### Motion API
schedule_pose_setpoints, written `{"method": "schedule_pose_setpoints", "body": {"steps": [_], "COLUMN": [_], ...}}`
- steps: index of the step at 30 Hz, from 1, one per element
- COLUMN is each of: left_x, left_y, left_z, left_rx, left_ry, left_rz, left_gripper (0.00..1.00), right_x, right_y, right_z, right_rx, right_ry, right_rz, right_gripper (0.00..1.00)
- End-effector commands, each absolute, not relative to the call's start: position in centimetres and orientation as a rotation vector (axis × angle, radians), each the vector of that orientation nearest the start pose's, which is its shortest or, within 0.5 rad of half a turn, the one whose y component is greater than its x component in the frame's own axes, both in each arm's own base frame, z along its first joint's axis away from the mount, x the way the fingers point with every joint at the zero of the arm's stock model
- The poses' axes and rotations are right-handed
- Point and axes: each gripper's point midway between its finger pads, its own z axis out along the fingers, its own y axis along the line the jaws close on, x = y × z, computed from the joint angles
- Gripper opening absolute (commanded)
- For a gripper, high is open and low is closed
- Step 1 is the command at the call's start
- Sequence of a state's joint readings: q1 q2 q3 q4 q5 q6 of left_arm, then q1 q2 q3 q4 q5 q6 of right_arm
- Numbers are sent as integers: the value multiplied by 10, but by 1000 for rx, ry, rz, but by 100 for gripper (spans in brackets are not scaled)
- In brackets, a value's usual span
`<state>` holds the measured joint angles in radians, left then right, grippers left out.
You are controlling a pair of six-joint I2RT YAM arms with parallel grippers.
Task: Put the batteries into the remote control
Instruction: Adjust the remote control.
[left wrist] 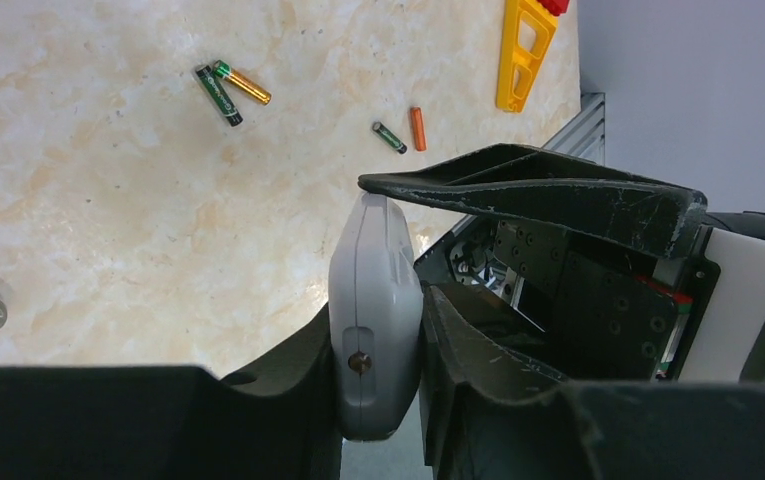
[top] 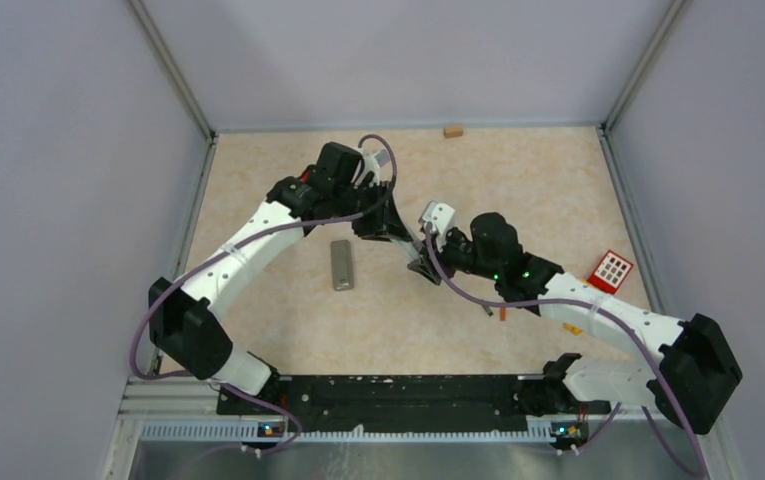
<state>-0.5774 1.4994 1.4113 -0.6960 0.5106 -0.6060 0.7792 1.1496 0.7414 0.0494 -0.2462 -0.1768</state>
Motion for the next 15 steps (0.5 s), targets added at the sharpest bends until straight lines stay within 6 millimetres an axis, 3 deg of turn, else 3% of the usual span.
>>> {"method": "schedule_pose_setpoints", "body": {"steps": [1, 3, 4, 15], "left_x": [260, 261, 261, 264], "left_y": [-295, -294, -294, -287], "left_z": [243, 245, 245, 246], "left_rx": [234, 229, 223, 174], "left_ry": [2539, 2533, 2530, 2516], "left_rz": [-1160, -1163, -1162, -1171], "left_gripper": [33, 46, 48, 44], "right_x": [243, 242, 242, 238], "right_y": [304, 304, 304, 304], "right_z": [225, 224, 224, 220], "right_rx": [-1065, -1071, -1072, -1103], "right_ry": [1524, 1523, 1521, 1509], "right_rz": [654, 656, 657, 660], "right_gripper": [10, 10, 10, 10]}}
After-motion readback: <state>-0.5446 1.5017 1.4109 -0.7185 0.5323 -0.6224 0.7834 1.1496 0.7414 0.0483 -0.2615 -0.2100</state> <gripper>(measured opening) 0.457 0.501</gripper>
